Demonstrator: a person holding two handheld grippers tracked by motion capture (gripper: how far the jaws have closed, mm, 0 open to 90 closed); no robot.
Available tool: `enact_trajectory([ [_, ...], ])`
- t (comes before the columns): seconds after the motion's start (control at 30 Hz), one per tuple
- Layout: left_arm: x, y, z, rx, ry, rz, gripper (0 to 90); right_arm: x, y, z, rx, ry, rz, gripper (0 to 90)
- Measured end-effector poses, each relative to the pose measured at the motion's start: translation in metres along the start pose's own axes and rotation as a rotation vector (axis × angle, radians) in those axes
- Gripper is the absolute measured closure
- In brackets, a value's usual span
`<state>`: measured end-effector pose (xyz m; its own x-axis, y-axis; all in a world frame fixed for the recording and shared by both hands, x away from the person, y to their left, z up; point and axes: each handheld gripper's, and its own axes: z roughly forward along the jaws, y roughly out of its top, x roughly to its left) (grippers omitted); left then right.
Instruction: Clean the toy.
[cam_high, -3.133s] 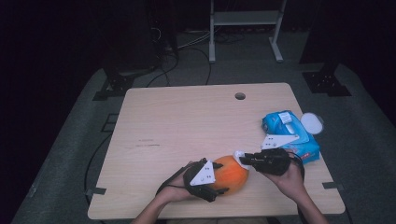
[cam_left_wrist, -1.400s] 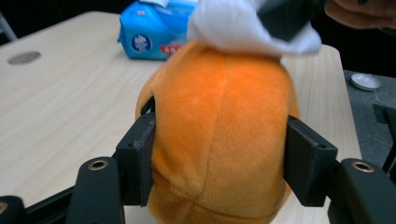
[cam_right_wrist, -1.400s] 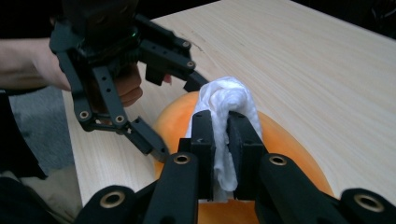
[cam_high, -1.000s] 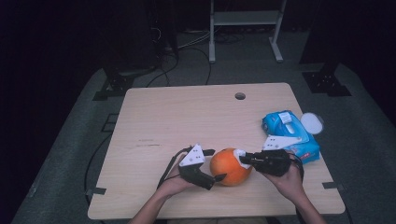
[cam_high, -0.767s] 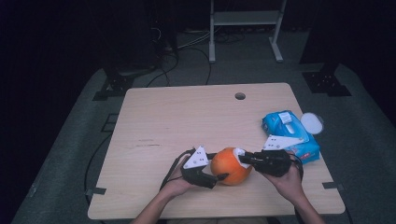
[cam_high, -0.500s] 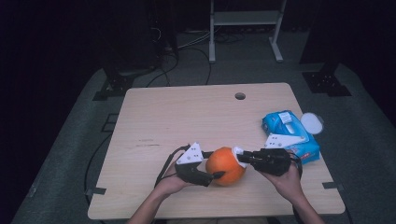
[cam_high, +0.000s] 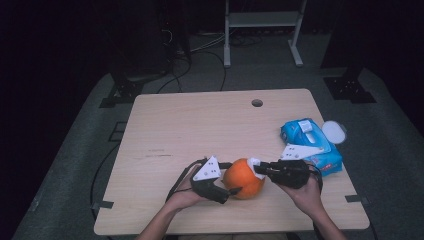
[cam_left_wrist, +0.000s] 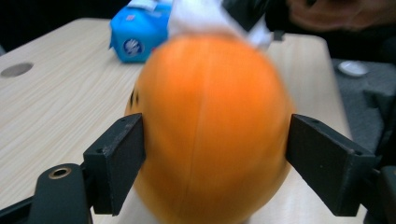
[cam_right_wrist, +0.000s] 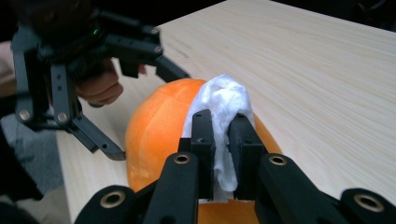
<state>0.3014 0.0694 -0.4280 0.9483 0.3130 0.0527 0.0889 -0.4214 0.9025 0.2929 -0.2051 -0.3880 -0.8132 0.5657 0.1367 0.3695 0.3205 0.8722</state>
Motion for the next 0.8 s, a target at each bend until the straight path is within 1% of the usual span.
enact_trajectory([
  [0.03,0.0,-0.001,0.001,-0.007,0.001,-0.011,21.5,-0.002,0.0,-0.001,-0.004,-0.007,0.01,81.1],
  [0.07,-0.002,-0.001,0.004,-0.008,0.02,-0.011,23.7,-0.002,0.0,-0.002,-0.005,-0.009,0.011,81.1],
  [0.1,-0.002,-0.001,0.004,-0.005,0.034,-0.008,26.3,0.0,0.0,-0.001,-0.008,-0.007,0.004,81.1],
  [0.13,-0.002,0.0,0.004,-0.004,0.052,-0.023,28.4,0.003,0.001,0.0,-0.005,-0.007,-0.003,81.1],
  [0.17,-0.002,0.0,0.004,-0.011,0.062,-0.039,30.1,0.008,0.003,0.001,-0.007,-0.008,-0.022,81.2],
  [0.2,-0.002,0.0,0.004,-0.011,0.062,-0.039,31.4,0.011,0.004,0.001,-0.012,0.0,-0.033,81.2],
  [0.23,0.001,-0.001,0.004,-0.028,0.07,-0.079,32.2,0.016,0.006,0.002,-0.022,0.055,-0.041,81.3],
  [0.27,0.001,-0.001,0.004,-0.028,0.07,-0.079,32.1,0.018,0.007,0.002,-0.019,0.064,-0.05,81.3],
  [0.3,0.002,-0.002,0.004,-0.037,0.066,-0.088,31.1,0.025,0.009,0.004,0.006,0.039,-0.091,81.3],
  [0.33,0.001,-0.003,0.004,-0.038,0.066,-0.08,30.0,0.028,0.01,0.005,0.014,0.019,-0.113,81.3],
  [0.37,0.001,-0.003,0.004,-0.037,0.064,-0.072,29.5,0.028,0.01,0.005,0.017,0.004,-0.121,81.2],
  [0.43,0.0,-0.003,0.004,-0.034,0.058,-0.066,29.5,0.02,0.008,0.002,0.005,-0.012,-0.103,81.2],
  [0.47,0.0,-0.003,0.004,-0.034,0.058,-0.066,29.5,0.02,0.008,0.002,0.005,-0.012,-0.103,81.2],
  [0.5,0.0,-0.003,0.005,-0.029,0.06,-0.061,29.6,0.008,0.004,-0.002,-0.005,-0.041,-0.07,81.1],
  [0.6,0.0,-0.004,0.006,-0.032,0.057,-0.059,29.4,-0.001,0.0,-0.007,-0.001,-0.085,-0.049,81.1],
  [0.63,0.001,-0.004,0.006,-0.03,0.059,-0.061,28.5,-0.003,-0.002,-0.007,0.002,-0.092,-0.045,81.1],
  [0.67,0.001,-0.004,0.006,-0.03,0.059,-0.061,25.0,-0.006,-0.003,-0.007,0.005,-0.087,-0.029,81.0],
  [0.7,0.002,-0.006,0.009,-0.024,0.075,-0.092,16.7,-0.007,-0.005,-0.006,0.007,-0.068,-0.016,81.1],
  [0.73,0.002,-0.006,0.009,-0.024,0.075,-0.092,11.7,-0.006,-0.005,-0.005,0.009,-0.063,-0.019,81.0],
  [0.77,0.005,-0.009,0.013,-0.03,0.075,-0.11,7.6,-0.004,-0.005,-0.004,0.013,-0.059,-0.026,81.0],
  [0.8,0.005,-0.011,0.015,-0.041,0.065,-0.113,7.1,-0.003,-0.005,-0.003,0.013,-0.056,-0.032,81.0],
])
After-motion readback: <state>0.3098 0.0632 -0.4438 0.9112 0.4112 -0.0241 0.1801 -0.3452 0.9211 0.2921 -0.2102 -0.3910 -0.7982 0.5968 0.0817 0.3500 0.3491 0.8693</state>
